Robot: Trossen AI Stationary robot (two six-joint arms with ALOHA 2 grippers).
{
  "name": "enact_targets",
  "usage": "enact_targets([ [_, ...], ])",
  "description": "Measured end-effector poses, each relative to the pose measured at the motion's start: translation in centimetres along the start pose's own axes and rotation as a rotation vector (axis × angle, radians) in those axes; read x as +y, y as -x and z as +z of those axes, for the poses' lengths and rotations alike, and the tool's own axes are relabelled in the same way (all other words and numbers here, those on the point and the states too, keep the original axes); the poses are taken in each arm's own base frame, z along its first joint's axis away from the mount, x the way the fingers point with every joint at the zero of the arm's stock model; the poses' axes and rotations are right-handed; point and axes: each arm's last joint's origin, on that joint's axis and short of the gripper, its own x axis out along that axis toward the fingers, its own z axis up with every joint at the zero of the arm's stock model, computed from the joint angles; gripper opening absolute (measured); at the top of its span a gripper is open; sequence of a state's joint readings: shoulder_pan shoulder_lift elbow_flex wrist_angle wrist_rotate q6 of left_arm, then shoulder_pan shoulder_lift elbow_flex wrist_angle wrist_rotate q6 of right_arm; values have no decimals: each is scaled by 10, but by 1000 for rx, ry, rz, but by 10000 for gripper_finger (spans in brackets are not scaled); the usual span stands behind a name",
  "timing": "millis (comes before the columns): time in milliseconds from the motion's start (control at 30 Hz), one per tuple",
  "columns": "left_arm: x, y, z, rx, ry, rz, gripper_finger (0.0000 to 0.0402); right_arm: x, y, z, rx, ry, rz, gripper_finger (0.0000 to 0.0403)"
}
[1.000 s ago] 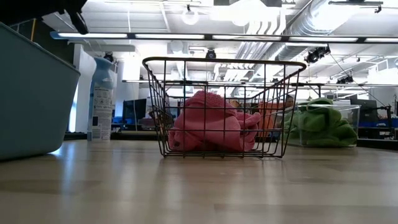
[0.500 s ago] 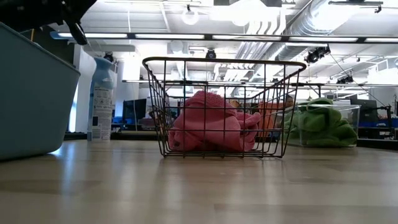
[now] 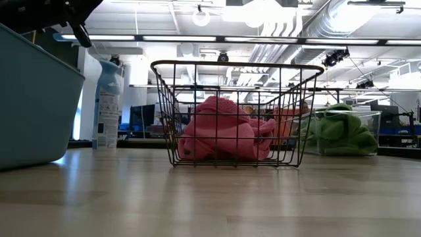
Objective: Sort microfiber towel by color & place in baskets
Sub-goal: Return to Home Position
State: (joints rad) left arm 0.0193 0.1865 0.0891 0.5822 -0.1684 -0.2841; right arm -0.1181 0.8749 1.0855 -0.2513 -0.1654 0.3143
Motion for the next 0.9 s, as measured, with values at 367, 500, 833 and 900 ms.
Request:
enact_targets([
  [367,-2,10,11,-82,-18,-24,0,1,6,0,6,-23,-2,4],
  [500,0,15,10,-54,-14,-18,0,2,11,1,-4,-45,1,4],
  [833,1,15,5,-3,12,-14,0,5,28,3,-23,-72,-8,4],
  [900,1,15,5,-1,11,-14,0,6,30,3,-27,-70,-7,4],
])
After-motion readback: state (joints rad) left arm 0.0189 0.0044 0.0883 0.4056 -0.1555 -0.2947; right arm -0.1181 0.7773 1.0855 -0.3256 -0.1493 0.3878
